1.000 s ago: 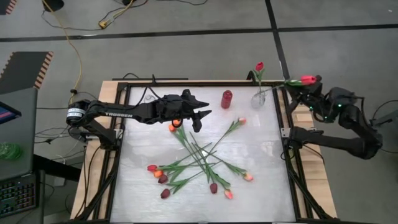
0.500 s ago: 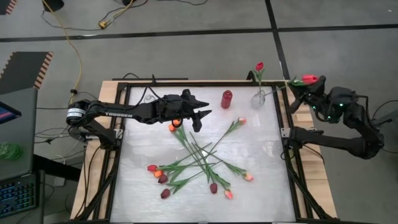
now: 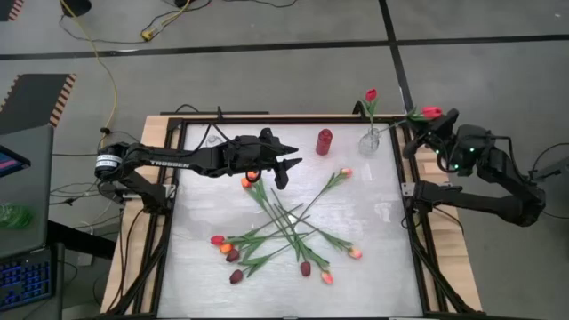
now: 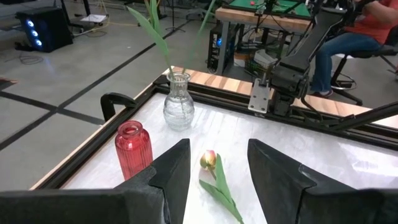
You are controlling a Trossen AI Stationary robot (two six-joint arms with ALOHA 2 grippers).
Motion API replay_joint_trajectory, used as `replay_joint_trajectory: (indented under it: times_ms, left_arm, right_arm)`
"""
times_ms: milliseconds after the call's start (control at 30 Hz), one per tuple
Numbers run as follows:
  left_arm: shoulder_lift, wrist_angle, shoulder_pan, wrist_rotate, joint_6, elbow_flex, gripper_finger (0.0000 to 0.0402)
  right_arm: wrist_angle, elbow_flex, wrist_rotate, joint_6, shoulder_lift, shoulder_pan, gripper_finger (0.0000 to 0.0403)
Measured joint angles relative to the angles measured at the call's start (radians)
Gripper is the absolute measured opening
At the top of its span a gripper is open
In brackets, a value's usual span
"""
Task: Sort flowers into vase by color
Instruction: Put the pink flower into the right transparent vase
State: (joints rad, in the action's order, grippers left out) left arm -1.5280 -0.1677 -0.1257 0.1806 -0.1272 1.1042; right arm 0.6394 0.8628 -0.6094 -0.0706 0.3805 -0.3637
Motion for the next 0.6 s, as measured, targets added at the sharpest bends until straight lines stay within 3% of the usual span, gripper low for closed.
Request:
replay_joint_trajectory:
  times_ms: [600]
  left_arm:
    - [0.000,0.001,0.000,0.000,0.000,0.000,0.0148]
  right_arm:
    - [-0.038,-0.095,-0.003,-0.016,0.000,0.000,0.0053]
